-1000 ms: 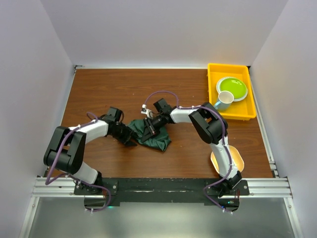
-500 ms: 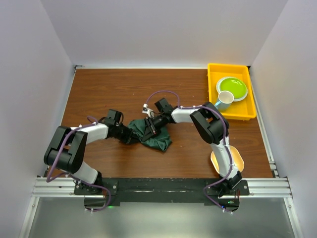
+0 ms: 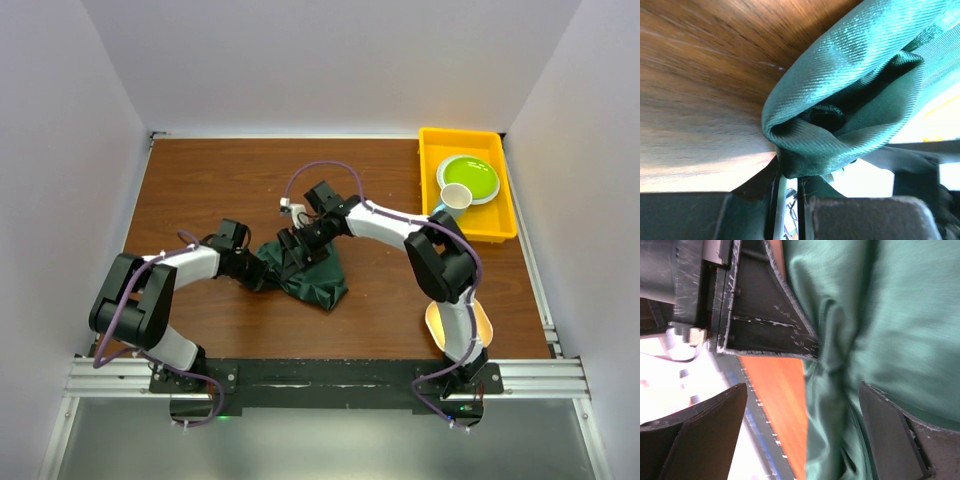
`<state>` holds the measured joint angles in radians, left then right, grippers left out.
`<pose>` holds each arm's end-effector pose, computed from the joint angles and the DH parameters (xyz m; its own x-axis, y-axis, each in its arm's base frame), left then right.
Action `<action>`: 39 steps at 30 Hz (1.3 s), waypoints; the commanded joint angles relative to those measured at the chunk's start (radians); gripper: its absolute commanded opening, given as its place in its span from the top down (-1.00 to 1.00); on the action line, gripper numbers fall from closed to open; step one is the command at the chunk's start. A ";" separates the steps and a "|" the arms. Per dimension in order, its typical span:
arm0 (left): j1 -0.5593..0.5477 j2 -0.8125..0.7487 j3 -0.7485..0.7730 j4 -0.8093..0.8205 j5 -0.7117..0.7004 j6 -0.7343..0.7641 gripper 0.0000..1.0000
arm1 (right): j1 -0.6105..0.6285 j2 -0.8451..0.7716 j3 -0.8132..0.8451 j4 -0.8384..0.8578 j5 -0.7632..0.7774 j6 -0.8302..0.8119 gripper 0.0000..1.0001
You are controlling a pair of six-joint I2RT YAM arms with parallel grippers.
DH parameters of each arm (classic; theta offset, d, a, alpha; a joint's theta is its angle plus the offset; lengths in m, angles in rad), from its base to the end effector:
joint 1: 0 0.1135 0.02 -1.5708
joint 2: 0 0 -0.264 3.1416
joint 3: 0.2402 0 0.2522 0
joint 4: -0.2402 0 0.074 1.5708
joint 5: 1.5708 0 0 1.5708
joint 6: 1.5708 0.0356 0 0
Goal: Fold the napkin, place the utensils inside, and roll it up
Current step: Roll the napkin with the utensil
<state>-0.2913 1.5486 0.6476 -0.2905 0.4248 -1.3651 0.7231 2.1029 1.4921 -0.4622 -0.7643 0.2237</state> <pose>0.2378 -0.0866 0.1238 -0.5810 -0.7569 0.2992 -0.7877 0.4305 -0.4407 0.3111 0.3074 0.1621 -0.8033 -0.4953 -0.3307 -0.5612 0.4435 0.6988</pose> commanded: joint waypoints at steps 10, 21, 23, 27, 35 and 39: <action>-0.003 0.067 0.107 -0.154 -0.054 0.073 1.00 | 0.261 -0.323 -0.129 -0.010 0.769 -0.345 -0.96; -0.003 0.094 0.187 -0.248 -0.040 0.093 1.00 | 0.441 -0.256 -0.208 0.220 1.139 -0.412 -0.67; -0.003 0.093 0.193 -0.257 -0.035 0.098 1.00 | 0.449 -0.227 -0.202 0.226 1.145 -0.422 -0.64; -0.003 0.094 0.196 -0.276 -0.017 0.097 1.00 | 0.456 -0.233 -0.233 0.269 1.096 -0.428 -0.54; -0.003 0.099 0.205 -0.285 -0.009 0.093 1.00 | 0.461 -0.215 -0.259 0.303 1.062 -0.391 -0.50; -0.003 0.103 0.215 -0.302 -0.004 0.093 1.00 | 0.464 -0.176 -0.251 0.301 1.054 -0.382 -0.44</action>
<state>-0.2913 1.6444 0.8307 -0.5575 0.4057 -1.2884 1.1790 1.8973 1.2381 -0.2077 0.3000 -0.1780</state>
